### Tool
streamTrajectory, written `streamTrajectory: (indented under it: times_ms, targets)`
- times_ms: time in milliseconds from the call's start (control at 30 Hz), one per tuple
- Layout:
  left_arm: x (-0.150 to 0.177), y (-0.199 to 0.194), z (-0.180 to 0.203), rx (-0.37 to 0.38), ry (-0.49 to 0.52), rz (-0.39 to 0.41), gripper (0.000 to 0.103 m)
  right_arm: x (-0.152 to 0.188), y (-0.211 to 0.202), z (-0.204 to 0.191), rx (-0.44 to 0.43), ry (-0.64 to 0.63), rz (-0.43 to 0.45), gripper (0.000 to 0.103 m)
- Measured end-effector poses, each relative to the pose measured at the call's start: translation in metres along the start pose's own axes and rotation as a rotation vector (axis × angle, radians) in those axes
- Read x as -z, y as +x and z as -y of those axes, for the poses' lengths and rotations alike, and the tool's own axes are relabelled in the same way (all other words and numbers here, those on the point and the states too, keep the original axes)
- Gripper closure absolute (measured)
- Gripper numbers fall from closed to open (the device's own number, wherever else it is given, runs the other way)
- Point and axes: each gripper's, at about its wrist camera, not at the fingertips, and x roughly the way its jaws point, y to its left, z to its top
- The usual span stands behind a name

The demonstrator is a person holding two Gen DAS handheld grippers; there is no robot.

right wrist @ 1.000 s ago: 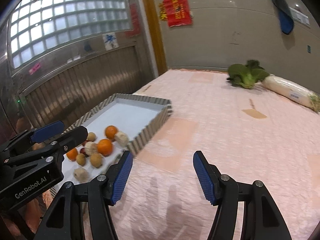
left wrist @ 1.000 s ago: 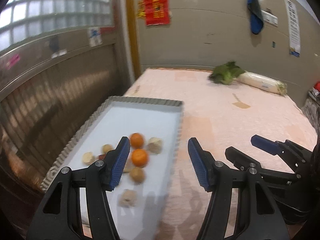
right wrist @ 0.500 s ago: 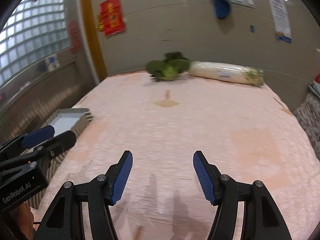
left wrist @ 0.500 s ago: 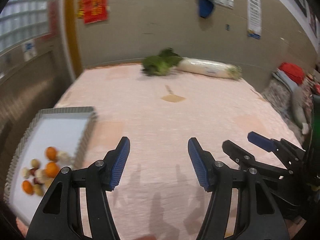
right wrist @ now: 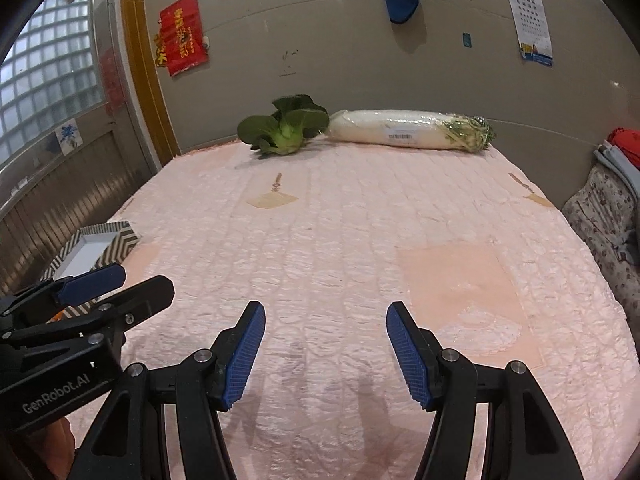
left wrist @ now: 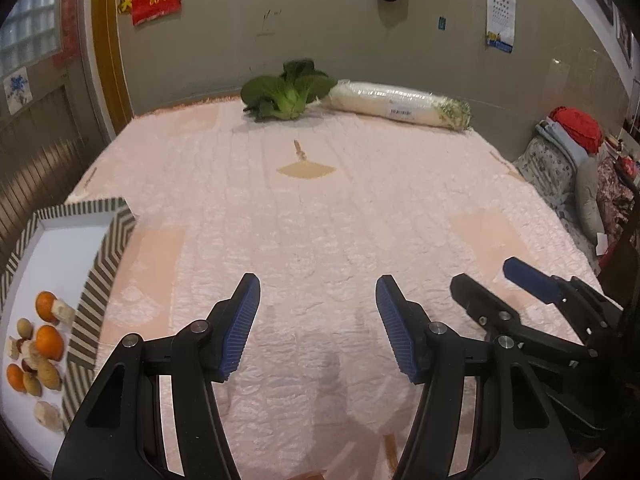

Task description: Organize fruits

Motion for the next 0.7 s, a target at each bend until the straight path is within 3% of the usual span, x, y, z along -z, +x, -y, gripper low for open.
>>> streamTrajectory:
  times_ms: [500,700]
  targets:
    - [0.015,0.049,-0.019,-0.042,-0.072,-0.127,0.042,0.000,0.035,0.013,0.094,0.031,-0.087,0.042]
    - [0.017,0.053,-0.017,-0.053,-0.066,-0.133,0.042,0.001,0.043,0.013,0.121,0.012,-0.102,0.042]
